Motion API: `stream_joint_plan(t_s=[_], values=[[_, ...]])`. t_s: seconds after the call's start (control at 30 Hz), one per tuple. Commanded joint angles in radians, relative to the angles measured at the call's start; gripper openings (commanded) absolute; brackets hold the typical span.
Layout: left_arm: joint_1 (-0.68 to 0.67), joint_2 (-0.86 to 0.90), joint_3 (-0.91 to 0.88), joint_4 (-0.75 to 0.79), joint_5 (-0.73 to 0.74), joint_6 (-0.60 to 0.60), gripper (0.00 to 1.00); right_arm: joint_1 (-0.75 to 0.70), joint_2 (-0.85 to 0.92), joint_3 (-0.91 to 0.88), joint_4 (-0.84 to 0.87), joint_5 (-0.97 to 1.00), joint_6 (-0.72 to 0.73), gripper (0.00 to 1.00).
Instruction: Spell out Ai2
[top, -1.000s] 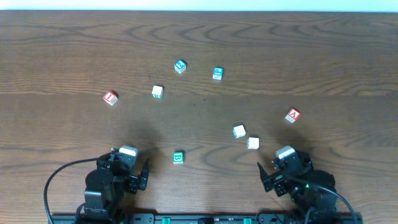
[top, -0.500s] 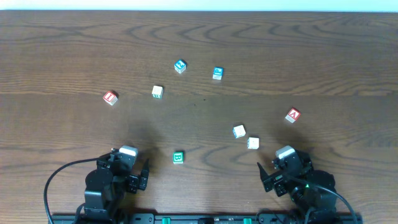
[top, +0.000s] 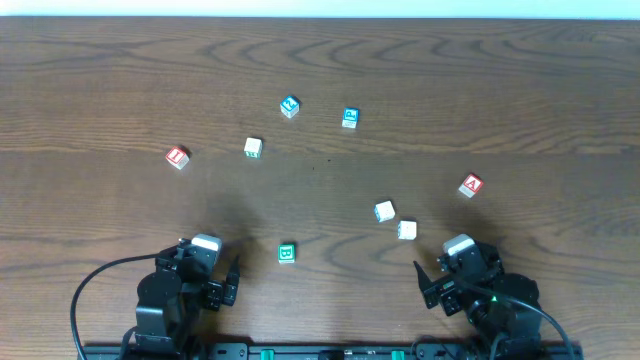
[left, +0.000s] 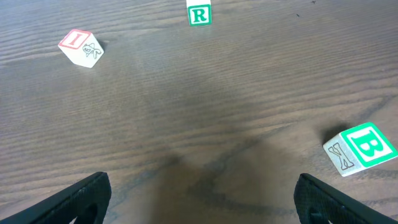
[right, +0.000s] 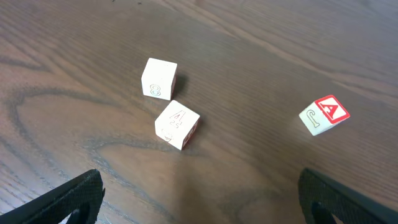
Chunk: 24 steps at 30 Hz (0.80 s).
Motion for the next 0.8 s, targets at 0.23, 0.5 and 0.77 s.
stream_joint_plan(t_s=[0.23,0.5,0.77], values=[[0.002,-0.007,-0.007,0.038,-0.025,-0.001,0.95,-0.006,-0.009,-0.015,-0.001,-0.007,-0.011,0.99],[0.002,-0.007,-0.007,0.109,0.156,-0.028,0.95,-0.006,-0.009,-0.015,-0.001,-0.007,-0.012,0.99],[0.002,-0.006,-0.007,0.257,0.202,-0.153,0.95,-0.006,-0.009,-0.015,-0.001,-0.007,-0.012,0.99]])
